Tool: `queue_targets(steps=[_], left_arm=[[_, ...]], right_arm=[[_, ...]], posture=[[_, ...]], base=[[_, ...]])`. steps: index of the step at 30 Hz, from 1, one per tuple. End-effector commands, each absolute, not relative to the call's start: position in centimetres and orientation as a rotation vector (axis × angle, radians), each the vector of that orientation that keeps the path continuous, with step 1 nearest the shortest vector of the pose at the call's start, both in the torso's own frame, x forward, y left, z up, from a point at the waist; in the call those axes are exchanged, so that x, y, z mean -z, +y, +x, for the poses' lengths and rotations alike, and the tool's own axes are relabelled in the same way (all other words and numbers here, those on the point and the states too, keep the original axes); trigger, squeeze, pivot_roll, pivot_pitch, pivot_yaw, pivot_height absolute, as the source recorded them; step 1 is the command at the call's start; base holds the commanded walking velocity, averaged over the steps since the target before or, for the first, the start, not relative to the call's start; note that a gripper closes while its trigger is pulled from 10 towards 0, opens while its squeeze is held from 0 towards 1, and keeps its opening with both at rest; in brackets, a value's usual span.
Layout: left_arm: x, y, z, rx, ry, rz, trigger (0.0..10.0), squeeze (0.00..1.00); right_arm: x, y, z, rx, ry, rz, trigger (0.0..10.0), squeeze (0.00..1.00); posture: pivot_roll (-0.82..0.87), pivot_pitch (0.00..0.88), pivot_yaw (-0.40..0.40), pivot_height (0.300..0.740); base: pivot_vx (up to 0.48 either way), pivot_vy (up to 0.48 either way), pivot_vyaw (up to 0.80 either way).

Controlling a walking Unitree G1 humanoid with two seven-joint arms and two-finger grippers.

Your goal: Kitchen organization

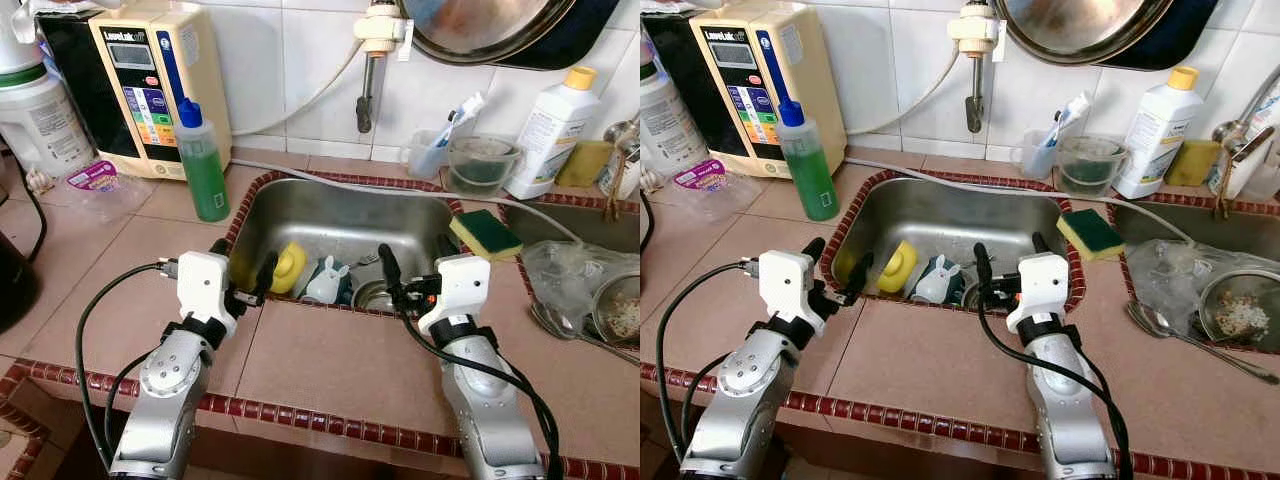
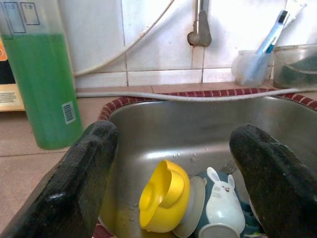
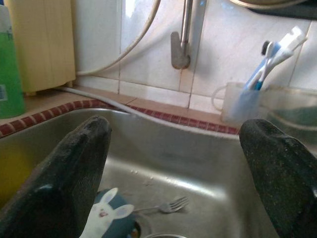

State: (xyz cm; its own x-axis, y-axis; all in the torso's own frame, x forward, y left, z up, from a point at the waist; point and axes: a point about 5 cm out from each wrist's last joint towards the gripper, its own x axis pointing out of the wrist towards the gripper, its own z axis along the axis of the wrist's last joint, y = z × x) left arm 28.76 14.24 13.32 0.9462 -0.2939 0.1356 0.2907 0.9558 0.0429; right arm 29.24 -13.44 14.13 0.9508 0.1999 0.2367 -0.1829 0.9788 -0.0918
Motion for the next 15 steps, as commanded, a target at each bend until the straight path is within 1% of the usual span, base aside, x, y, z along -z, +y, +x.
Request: queue_targets(steps=[1, 15], left_arm=[[-13.1, 14.41, 28.67, 0.297, -0.136, 0.04, 10.0, 0.0], [-12.91, 13.97, 28.89, 0.318, -0.12, 0.035, 10.0, 0.0]], right_arm=[[-14.88, -13.89, 29.46, -0.174, -0.28, -0.076, 10.0, 0.0], [-15.24, -13.96, 29.72, -0.183, -0.288, -0.083, 10.0, 0.0]], posture=[[-0.1, 0.022, 0.036, 0.74], [-0.1, 0.01, 0.027, 0.74]], base=[[0.0, -0.337, 0.0], [0.0, -0.348, 0.0]])
